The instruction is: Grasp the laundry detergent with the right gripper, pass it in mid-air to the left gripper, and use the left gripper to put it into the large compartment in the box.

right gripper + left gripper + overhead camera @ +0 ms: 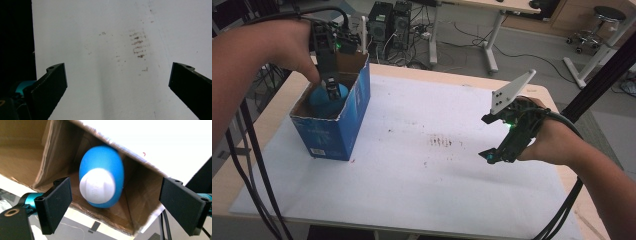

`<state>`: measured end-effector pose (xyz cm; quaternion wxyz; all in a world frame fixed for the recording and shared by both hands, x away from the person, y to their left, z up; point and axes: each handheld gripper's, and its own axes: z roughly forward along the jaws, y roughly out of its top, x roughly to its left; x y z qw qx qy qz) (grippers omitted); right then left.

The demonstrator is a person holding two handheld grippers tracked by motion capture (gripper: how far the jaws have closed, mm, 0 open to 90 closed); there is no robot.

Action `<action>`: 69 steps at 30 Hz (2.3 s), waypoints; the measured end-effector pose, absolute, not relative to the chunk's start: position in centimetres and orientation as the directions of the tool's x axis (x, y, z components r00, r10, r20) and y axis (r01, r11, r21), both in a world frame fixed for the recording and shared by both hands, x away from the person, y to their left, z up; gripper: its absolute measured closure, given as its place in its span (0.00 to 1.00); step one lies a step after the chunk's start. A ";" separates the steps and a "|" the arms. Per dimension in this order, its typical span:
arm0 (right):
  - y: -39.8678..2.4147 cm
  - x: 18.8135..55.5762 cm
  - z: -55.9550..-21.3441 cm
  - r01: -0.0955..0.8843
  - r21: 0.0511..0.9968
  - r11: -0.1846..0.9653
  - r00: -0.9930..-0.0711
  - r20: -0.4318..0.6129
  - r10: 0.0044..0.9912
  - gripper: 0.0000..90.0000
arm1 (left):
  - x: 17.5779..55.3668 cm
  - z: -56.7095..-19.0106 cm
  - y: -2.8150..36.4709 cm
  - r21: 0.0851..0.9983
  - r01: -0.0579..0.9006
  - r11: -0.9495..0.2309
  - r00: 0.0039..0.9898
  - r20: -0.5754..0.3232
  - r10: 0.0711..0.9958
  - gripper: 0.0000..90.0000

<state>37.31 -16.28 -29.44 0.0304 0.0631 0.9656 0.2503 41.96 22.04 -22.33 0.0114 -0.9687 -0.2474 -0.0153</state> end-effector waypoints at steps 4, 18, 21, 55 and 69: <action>-16.5 37.8 -29.4 0.114 0.464 0.878 -0.990 -0.016 0.137 0.01 | 41.7 -21.4 20.7 -0.006 0.442 -0.897 0.896 0.032 0.442 0.12; -17.6 39.5 -28.1 0.112 0.331 0.937 -0.991 -0.026 0.128 0.01 | 41.1 -22.1 16.4 0.009 0.300 -0.954 0.954 -0.028 0.299 0.06; -18.0 39.9 -27.8 0.116 0.304 0.946 -0.991 -0.029 0.131 0.01 | 41.4 -22.5 15.7 0.006 0.275 -0.961 0.961 -0.040 0.275 0.03; -19.0 41.1 -26.1 0.092 0.174 0.980 -0.994 -0.043 0.101 0.01 | 43.4 -23.9 13.2 0.025 0.195 -0.981 0.980 -0.052 0.193 0.02; -19.3 40.8 -26.4 0.097 0.175 0.980 -0.993 -0.046 0.107 0.01 | 43.2 -24.1 12.5 0.020 0.182 -0.983 0.982 -0.051 0.181 0.02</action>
